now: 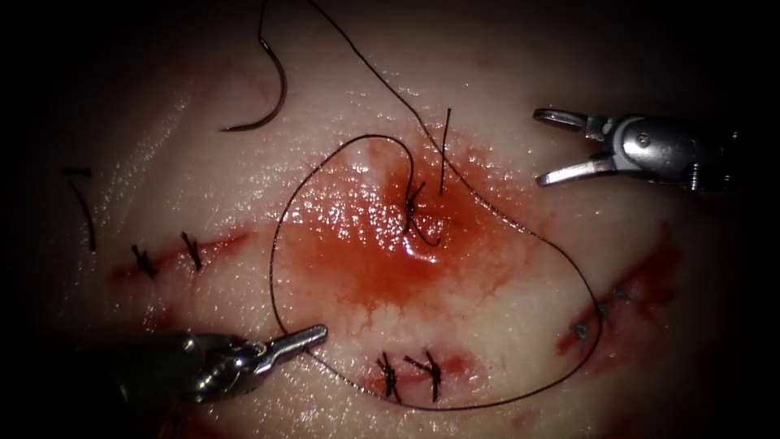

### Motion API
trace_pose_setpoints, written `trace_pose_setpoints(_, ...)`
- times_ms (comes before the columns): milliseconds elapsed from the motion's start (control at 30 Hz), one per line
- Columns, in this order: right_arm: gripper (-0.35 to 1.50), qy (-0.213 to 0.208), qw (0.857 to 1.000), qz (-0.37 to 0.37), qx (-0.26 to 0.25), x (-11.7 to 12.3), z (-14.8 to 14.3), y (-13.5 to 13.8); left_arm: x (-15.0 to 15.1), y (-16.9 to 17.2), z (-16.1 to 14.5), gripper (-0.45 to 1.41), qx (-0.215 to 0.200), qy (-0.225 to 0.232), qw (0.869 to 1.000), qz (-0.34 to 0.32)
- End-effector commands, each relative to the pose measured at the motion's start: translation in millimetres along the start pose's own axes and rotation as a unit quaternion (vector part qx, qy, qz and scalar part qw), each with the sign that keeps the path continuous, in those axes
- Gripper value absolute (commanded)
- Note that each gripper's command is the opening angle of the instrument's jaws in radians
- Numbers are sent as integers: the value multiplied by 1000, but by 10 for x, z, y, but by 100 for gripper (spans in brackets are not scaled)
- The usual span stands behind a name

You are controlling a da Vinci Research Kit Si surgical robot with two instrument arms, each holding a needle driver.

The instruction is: Wound Closure

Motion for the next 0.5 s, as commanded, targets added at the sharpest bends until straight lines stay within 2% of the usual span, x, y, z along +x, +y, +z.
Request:
trace_pose_setpoints(33,-35,4,1000,-5,13,-14,28,5,1,5,8,-45,-4,3,1000,7)
trace_pose_setpoints(133,-35,8,1000,-8,16,-23,59,11,2,5,10,-45,-8,5,1000,17)
trace_pose_setpoints(233,-35,11,1000,2,15,-20,90,17,2,5,13,-45,-10,4,999,35)
trace_pose_setpoints(267,-35,1,1000,2,13,-16,112,19,3,5,14,-45,-10,3,999,46)
trace_pose_setpoints(333,-35,-19,1000,1,19,-15,133,22,4,4,16,-45,-12,2,998,64)
trace_pose_setpoints(500,-35,-27,999,-5,23,-25,171,35,6,3,19,-45,-14,0,996,90)
